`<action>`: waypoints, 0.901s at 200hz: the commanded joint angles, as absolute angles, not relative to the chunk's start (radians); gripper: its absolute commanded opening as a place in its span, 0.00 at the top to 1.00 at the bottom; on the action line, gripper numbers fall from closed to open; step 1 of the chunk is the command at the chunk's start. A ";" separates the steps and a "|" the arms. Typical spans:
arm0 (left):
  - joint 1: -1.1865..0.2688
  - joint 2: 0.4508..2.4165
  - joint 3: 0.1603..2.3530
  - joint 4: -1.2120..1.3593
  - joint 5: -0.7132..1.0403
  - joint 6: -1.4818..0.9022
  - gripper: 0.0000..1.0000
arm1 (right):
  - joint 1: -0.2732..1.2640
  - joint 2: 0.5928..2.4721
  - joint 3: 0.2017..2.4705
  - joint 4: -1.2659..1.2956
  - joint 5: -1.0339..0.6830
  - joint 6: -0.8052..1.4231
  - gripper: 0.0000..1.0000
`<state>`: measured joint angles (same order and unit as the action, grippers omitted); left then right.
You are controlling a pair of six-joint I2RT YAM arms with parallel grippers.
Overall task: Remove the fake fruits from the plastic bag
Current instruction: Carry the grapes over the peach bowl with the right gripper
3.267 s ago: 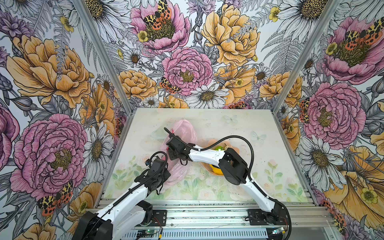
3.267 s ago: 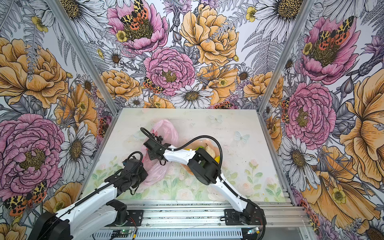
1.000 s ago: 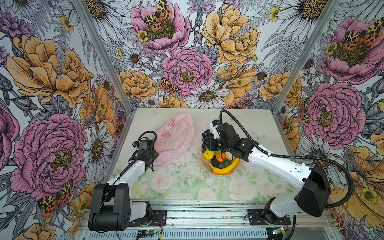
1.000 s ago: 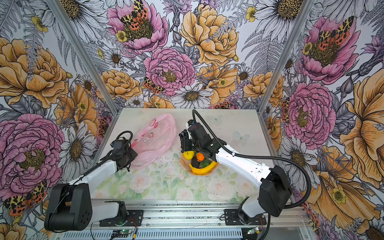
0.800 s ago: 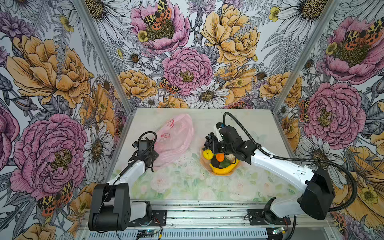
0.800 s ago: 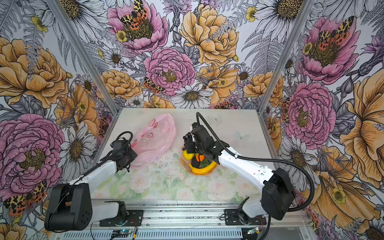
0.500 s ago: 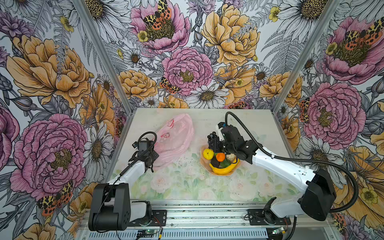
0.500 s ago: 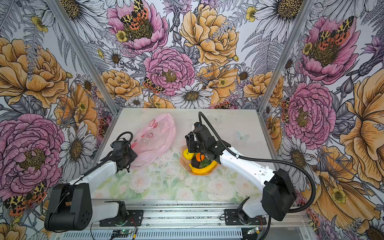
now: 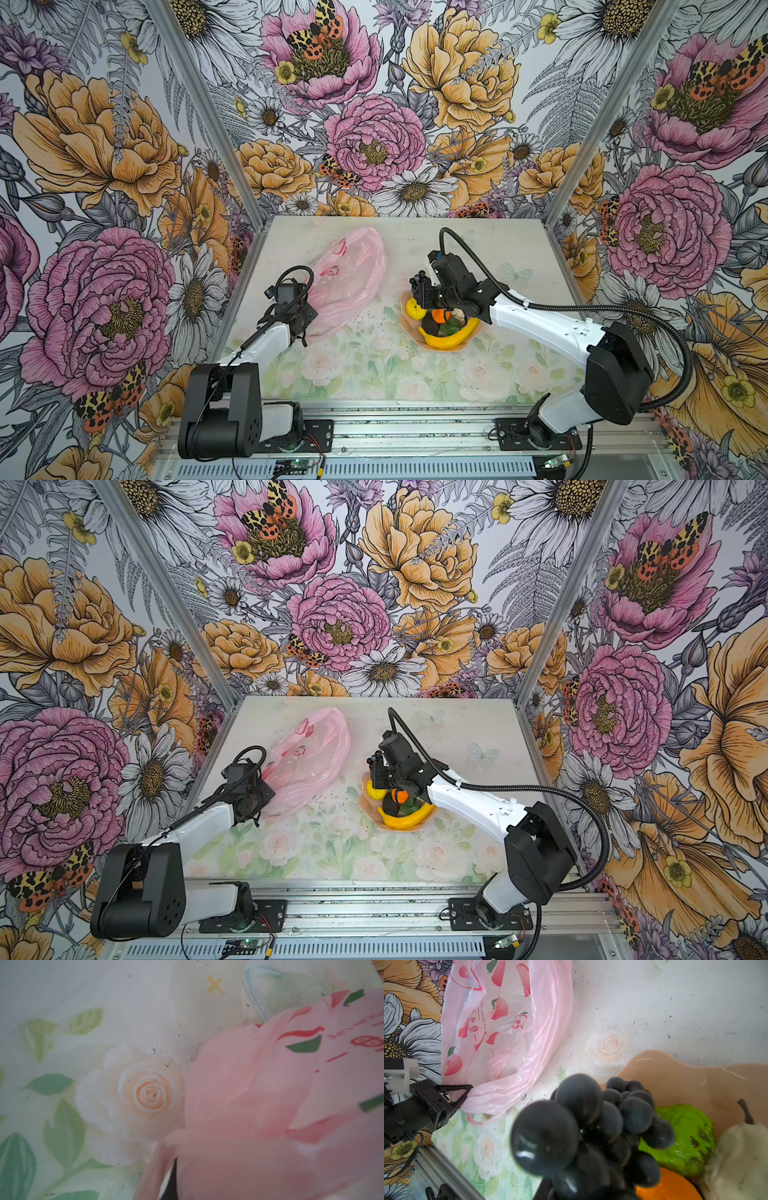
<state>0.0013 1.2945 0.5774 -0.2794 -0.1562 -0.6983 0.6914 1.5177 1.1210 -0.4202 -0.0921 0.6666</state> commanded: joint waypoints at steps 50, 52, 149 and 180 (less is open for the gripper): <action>0.017 1.305 0.565 -0.245 -0.132 -0.674 1.00 | 0.608 1.559 1.110 -0.341 -0.165 0.728 0.78; 0.018 1.306 0.565 -0.245 -0.132 -0.674 1.00 | 0.605 1.562 1.108 -0.339 -0.170 0.731 0.78; 0.018 1.308 0.565 -0.245 -0.131 -0.675 1.00 | 0.482 1.570 1.007 -0.271 -0.269 0.798 0.75; 0.019 1.308 0.564 -0.245 -0.128 -0.676 1.00 | 0.461 1.559 0.985 -0.268 -0.264 0.800 0.70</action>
